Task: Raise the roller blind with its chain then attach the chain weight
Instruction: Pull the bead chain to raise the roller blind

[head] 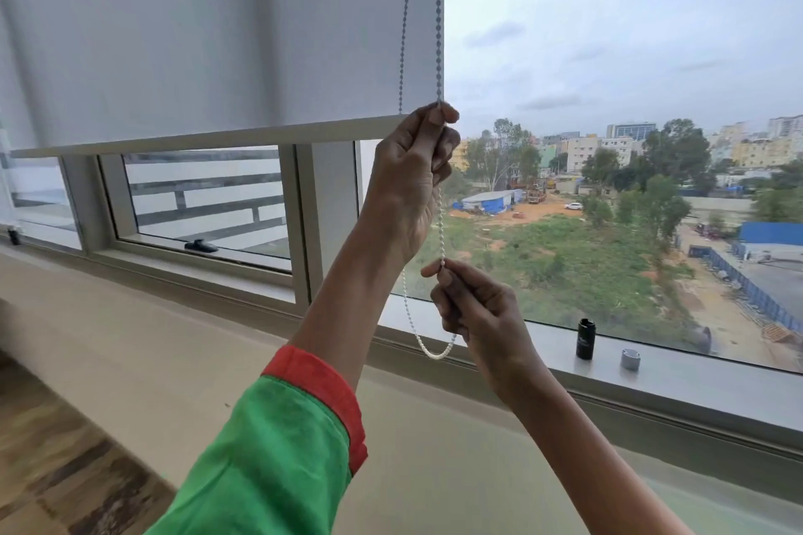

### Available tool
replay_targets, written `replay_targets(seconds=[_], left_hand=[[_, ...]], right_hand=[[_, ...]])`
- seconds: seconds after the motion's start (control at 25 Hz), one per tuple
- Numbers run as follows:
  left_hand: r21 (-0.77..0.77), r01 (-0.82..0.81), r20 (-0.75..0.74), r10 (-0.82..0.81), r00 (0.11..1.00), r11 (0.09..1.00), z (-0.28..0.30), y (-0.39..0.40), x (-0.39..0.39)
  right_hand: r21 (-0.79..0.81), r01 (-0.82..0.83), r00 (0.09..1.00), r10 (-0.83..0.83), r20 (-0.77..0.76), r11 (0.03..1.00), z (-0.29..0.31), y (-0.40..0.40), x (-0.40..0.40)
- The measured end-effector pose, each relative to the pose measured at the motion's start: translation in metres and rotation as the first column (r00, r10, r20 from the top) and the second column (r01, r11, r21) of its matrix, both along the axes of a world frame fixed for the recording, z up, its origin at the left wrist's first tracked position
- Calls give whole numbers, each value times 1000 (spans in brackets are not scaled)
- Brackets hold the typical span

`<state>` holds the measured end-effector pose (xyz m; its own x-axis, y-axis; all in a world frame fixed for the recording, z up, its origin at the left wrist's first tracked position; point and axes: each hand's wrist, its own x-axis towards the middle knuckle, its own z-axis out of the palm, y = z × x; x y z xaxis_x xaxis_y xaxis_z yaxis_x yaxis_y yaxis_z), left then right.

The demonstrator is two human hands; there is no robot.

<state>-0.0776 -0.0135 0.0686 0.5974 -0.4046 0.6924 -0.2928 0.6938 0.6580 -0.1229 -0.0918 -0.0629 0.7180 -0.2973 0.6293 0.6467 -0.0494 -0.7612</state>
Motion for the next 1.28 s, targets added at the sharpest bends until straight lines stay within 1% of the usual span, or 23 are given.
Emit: replay_targets(seconds=[0.12,0.2,0.28,0.36,0.4,0.48,0.56,0.64,0.72,0.8,0.88,0.96,1.12,1.28], left_hand=[[0,-24,22,24,999,1000,-17,7,1],[2,-36,25,35,999,999,-27,14,2],[10,-40,30,39,999,999,-39,17,0],[20,-40,10,40,999,999,-54,18,-3],[35,-45,-3,45,999,998,-63,18,-4],[103,-82,-5,83,997,991,-81,20,-6],[178,-129,-4,132,991,976,-97,22,-5],[197,-151,3,153,988,969,-106,24,-1],[228,-164,20,164,986,960,-110,25,4],[294,-139,18,139,990,946,-112,25,11],[373,-96,-2,105,995,923,-110,29,17],[404,-80,-29,100,995,911,-103,32,24],[260,-18,-74,38,996,965,-63,31,27],[164,41,-12,-39,999,986,-16,20,12]], right_hand=[[24,-33,998,34,-44,999,-10,-7,3],[74,-48,996,53,-67,996,-9,-11,8],[118,-58,997,63,-42,991,5,-12,14],[149,-88,996,84,32,985,32,-10,16],[144,-113,992,103,73,983,48,-8,15],[82,-145,983,134,126,986,83,-4,11],[11,-151,979,148,138,988,111,2,9],[-20,-128,983,130,132,992,123,9,13],[-27,-50,987,53,152,998,119,15,20],[-41,35,983,-27,183,999,107,17,23],[-54,75,980,-63,190,996,92,14,21],[-32,99,979,-92,181,995,74,7,18],[-30,104,988,-99,121,994,35,1,17],[-71,101,994,-98,47,992,9,3,12]])
